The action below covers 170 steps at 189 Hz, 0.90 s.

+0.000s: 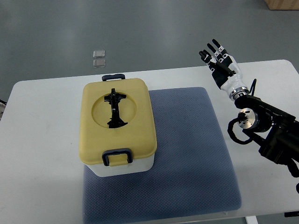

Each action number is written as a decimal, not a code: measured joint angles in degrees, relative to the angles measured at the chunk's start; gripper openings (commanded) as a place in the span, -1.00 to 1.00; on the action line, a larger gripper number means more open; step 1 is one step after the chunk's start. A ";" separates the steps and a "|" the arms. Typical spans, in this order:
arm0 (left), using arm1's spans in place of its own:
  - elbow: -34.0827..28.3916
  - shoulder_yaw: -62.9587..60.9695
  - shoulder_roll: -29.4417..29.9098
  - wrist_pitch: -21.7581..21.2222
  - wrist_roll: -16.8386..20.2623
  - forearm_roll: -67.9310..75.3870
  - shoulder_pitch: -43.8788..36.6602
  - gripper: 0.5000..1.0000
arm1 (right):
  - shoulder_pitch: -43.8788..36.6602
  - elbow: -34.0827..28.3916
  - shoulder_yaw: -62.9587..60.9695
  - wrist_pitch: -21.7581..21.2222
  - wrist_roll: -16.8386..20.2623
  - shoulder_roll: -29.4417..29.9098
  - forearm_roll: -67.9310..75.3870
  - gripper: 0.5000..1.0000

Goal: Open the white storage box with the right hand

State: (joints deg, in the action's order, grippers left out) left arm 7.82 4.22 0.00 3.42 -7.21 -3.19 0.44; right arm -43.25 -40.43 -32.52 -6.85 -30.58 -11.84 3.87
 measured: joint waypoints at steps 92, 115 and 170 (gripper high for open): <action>0.00 0.00 0.00 -0.14 0.00 -0.07 0.33 1.00 | 0.00 0.01 0.01 0.00 0.00 -0.01 -0.07 0.72; 0.06 0.00 0.00 -0.15 0.00 -0.09 0.28 1.00 | 0.00 0.08 0.01 0.00 0.00 -0.03 -0.09 0.72; 0.03 0.00 0.00 -0.18 0.00 -0.08 0.28 1.00 | -0.01 0.19 0.02 0.00 0.00 -0.18 -0.18 0.72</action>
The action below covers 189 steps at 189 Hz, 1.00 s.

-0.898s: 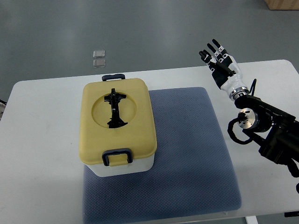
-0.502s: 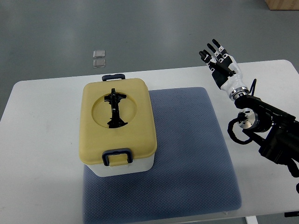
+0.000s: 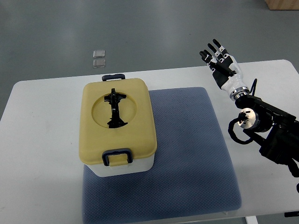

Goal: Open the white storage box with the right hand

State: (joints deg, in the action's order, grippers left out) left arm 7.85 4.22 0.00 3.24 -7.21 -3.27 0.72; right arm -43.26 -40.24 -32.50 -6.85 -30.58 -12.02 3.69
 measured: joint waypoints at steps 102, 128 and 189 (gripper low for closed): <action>-0.02 0.00 0.00 0.00 0.00 0.03 -0.01 1.00 | -3.03 0.03 1.07 -0.67 0.10 -1.21 -3.79 0.71; -0.03 0.00 0.00 0.00 0.00 0.03 -0.02 1.00 | -8.70 -0.60 1.35 -2.39 0.11 -2.74 -17.64 0.71; -0.03 0.00 0.00 0.00 0.00 0.03 -0.01 1.00 | -25.71 -4.86 1.43 -20.20 0.32 -6.34 -60.08 0.68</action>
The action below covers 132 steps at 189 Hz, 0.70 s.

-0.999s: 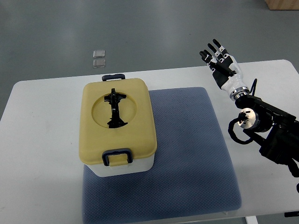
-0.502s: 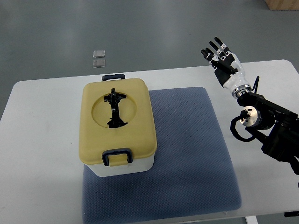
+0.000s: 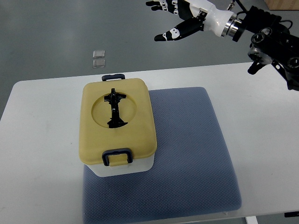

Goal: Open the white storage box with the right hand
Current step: 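Swing the right hand over the yellow lid toward its black handle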

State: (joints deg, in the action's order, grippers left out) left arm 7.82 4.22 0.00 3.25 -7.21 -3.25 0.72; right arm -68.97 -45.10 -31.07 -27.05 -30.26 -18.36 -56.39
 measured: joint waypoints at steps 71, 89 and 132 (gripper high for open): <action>0.00 0.00 0.00 0.01 0.00 0.00 -0.01 1.00 | -11.67 -9.54 7.20 -7.94 -0.36 5.02 -28.59 0.62; 0.00 0.00 0.00 0.02 0.00 -0.01 -0.02 1.00 | -14.05 -10.71 10.77 -7.95 -0.46 7.57 -30.57 0.61; 0.00 0.00 0.00 0.02 0.00 -0.01 -0.01 1.00 | -17.60 -12.85 13.94 -7.95 -0.53 11.30 -32.68 0.54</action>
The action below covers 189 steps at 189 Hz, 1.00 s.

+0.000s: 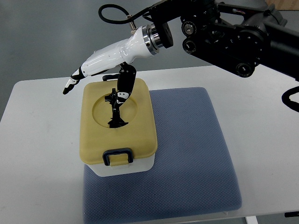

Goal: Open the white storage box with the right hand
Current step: 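Swing the right hand over the yellow lid toward its black handle, then close the right hand's fingers around the black handle on the lid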

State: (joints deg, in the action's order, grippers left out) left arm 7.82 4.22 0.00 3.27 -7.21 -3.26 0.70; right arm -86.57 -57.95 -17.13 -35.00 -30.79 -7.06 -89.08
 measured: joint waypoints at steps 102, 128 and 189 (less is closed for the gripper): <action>0.00 0.00 0.00 0.00 0.00 0.00 0.01 1.00 | 0.75 -0.15 4.62 3.77 0.02 0.17 -5.65 0.04; 0.00 0.00 0.00 -0.02 0.00 0.00 0.01 1.00 | 0.77 -0.15 4.65 4.00 -0.42 0.06 -5.65 -0.12; 0.00 0.00 0.00 -0.02 0.00 0.00 0.02 1.00 | 2.05 -0.13 5.65 5.91 -0.40 -0.04 -6.14 -0.23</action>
State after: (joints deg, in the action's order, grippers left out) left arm 7.82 4.22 0.00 3.24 -7.21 -3.25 0.72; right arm -84.52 -58.08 -11.48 -29.09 -31.19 -7.10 -95.21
